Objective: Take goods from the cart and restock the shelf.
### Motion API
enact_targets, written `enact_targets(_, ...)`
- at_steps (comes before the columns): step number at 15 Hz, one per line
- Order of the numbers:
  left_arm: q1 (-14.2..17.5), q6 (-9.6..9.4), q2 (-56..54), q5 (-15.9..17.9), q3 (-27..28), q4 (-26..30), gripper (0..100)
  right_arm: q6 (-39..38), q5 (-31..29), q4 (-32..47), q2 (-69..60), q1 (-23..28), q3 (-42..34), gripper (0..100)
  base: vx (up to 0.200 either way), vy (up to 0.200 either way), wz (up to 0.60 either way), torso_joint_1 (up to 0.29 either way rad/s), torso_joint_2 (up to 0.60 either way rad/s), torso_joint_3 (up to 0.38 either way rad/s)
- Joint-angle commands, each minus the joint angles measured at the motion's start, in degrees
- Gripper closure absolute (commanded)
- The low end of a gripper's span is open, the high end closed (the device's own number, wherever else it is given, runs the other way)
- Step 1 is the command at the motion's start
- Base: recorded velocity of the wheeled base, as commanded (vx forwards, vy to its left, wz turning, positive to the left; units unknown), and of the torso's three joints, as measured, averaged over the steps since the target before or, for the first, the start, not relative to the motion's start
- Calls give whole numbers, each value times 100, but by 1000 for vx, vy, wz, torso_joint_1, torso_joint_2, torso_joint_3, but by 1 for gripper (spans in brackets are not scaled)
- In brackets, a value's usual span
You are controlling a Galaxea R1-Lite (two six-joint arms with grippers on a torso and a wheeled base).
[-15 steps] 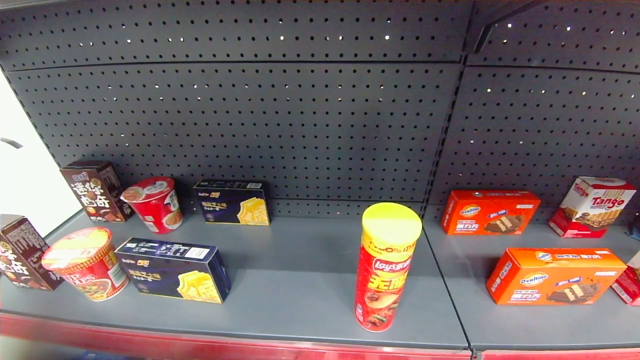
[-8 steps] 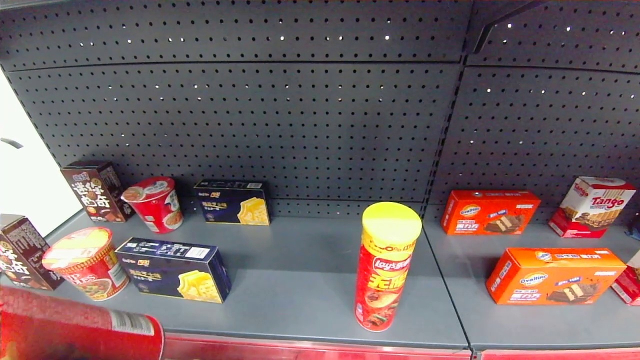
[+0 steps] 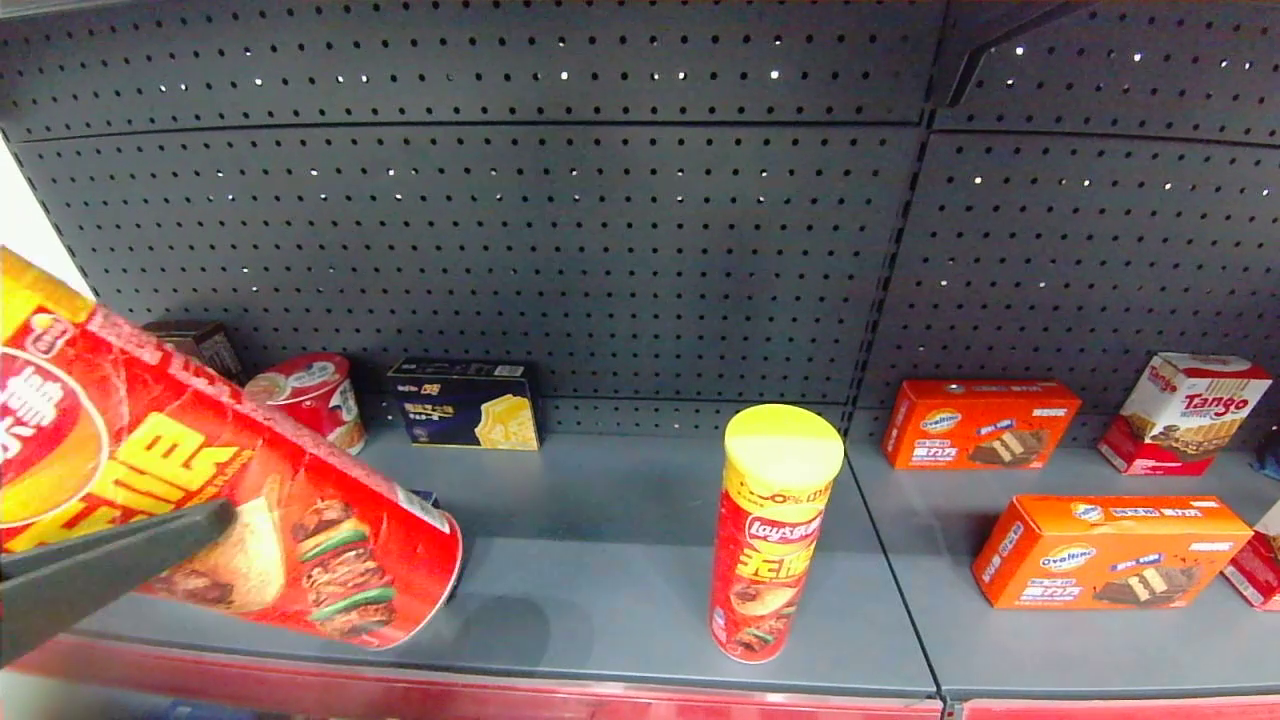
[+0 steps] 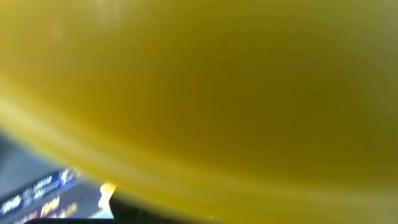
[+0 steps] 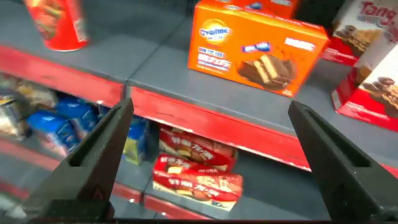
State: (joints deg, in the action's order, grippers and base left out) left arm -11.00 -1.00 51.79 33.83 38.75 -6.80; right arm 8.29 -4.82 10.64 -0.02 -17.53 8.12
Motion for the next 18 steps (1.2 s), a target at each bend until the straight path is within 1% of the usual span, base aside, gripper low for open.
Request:
enact_targets(1, -210, -6, 684, -25, 18, -243, 100, -12, -81, -247, 2, -5, -258, 0, 0, 0, 0, 0, 0, 0)
enact_targets(3, -245, -14, 877, -34, 62, -251, 100, 24, -11, -431, 2, -5, -337, 0, 0, 0, 0, 0, 0, 0)
enact_targets(6, -315, -49, 956, -78, 53, -234, 100, -12, -2, -440, 2, -5, -346, 0, 0, 0, 0, 0, 0, 0)
enact_targets(7, -324, -234, 1132, -175, 62, -251, 100, -240, -37, -431, 2, -5, -355, 0, 0, 0, 0, 0, 0, 0)
enact_targets(9, -368, -463, 1457, -175, 273, -304, 100, -231, -37, -431, 2, -5, -355, 0, 0, 0, 0, 0, 0, 0)
enact_targets(11, -377, -489, 1818, -175, 563, -260, 100, -223, -55, -431, 2, -5, -346, 0, 0, 0, 0, 0, 0, 0)
enact_targets(13, -509, -533, 2406, -201, 941, -287, 100, -223, -63, -431, 2, -5, -346, 0, 0, 0, 0, 0, 0, 0)
enact_targets(14, -535, -621, 2652, -219, 1090, -287, 100, -231, -55, -431, 2, -5, -355, 0, 0, 0, 0, 0, 0, 0)
enact_targets(16, -562, -673, 2986, -263, 1345, -243, 100, -231, -46, -440, 2, -5, -355, 0, 0, 0, 0, 0, 0, 0)
enact_targets(18, -658, -797, 3408, -272, 1600, -225, 100, -240, -55, -440, 2, -5, -364, 0, 0, 0, 0, 0, 0, 0)
